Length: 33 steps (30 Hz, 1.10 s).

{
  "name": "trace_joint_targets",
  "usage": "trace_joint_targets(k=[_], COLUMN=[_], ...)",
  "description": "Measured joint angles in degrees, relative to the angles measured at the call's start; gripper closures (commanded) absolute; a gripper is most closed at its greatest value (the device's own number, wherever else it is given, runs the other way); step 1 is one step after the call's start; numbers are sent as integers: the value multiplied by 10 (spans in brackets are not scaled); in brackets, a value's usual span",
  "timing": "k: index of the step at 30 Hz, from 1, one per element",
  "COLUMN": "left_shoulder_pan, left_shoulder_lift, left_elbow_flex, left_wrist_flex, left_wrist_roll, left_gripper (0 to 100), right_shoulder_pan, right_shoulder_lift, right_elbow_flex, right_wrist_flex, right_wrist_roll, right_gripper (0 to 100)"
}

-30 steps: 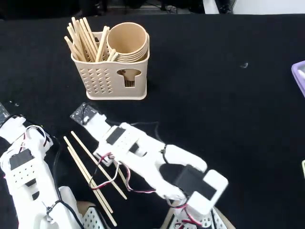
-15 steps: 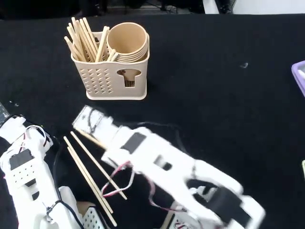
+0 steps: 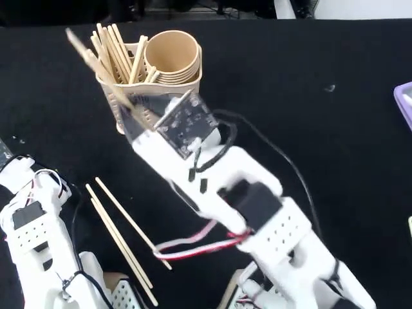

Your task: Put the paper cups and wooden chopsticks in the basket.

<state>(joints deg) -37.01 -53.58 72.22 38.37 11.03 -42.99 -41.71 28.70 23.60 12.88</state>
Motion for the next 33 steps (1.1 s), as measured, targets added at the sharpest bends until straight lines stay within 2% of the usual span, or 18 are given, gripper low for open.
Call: trace_joint_targets(k=[6,11,19,25,28,30,33], left_shoulder_pan=[0,0,0,0,0,0,0], left_shoulder_lift=[0,0,0,0,0,0,0], left_elbow_flex=[0,0,0,0,0,0,0], left_wrist_flex=[0,0,0,0,0,0,0], left_wrist_roll=[-1,-1,-1,-1,-1,-1,-1], left_gripper=[866,866,866,866,866,866,866], right_shoulder_pan=[2,35,71,70,70,70,70], right_shoulder_lift=[165,314,496,504,504,504,504], right_elbow_flex=[-88,-186,-295,-263,-237,-229,-229], right_wrist_flex=[-222,-315,-330,-330,-330,-330,-328], right_wrist_roll=[0,0,0,0,-3,-22,-62], right_gripper=[987,987,987,985,923,871,871])
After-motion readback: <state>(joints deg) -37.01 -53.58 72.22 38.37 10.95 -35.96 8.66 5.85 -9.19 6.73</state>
